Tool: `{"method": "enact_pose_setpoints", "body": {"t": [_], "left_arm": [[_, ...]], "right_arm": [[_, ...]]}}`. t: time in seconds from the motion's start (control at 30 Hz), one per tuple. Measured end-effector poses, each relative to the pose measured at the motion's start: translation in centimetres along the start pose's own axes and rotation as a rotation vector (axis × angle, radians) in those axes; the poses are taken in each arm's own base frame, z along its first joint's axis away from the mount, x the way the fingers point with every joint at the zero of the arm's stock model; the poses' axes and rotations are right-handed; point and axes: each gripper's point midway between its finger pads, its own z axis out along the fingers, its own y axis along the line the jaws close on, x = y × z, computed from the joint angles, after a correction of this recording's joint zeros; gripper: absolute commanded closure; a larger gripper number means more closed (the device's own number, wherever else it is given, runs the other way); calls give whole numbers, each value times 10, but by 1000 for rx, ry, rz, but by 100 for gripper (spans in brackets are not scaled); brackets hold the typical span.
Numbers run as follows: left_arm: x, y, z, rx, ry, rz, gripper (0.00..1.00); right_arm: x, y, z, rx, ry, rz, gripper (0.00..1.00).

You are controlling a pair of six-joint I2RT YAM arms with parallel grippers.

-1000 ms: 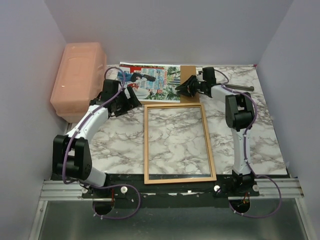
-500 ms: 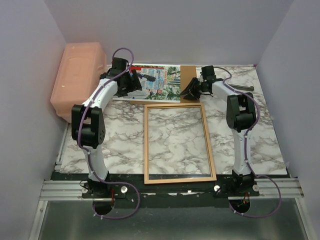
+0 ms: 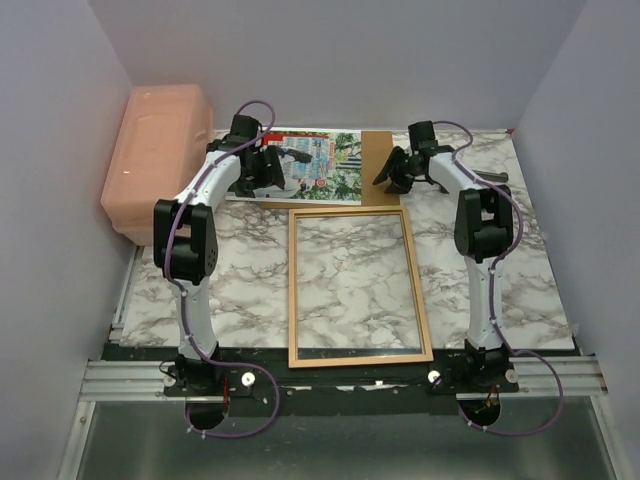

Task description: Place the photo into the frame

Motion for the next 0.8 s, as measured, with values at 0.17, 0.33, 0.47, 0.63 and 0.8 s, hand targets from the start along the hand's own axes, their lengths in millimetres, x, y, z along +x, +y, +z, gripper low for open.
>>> {"method": "enact_pose_setpoints", "body": {"t": [0.17, 0.33, 0.47, 0.63, 0.8], "left_arm": [[12, -2, -9, 29, 17, 5, 13], [9, -10, -29, 76, -23, 14, 12], [4, -15, -37, 98, -53, 19, 12], [12, -13, -37, 105, -47, 19, 12], [24, -8, -39, 101, -31, 19, 11]], "right_arm": [[-10, -21, -5, 22, -11, 21, 47], [-25, -57, -18, 79, -37, 49, 47], [-35, -86, -33, 132, -58, 63, 47], [-36, -98, -44, 159, -52, 46, 41], [-33, -91, -48, 153, -34, 25, 28]]}}
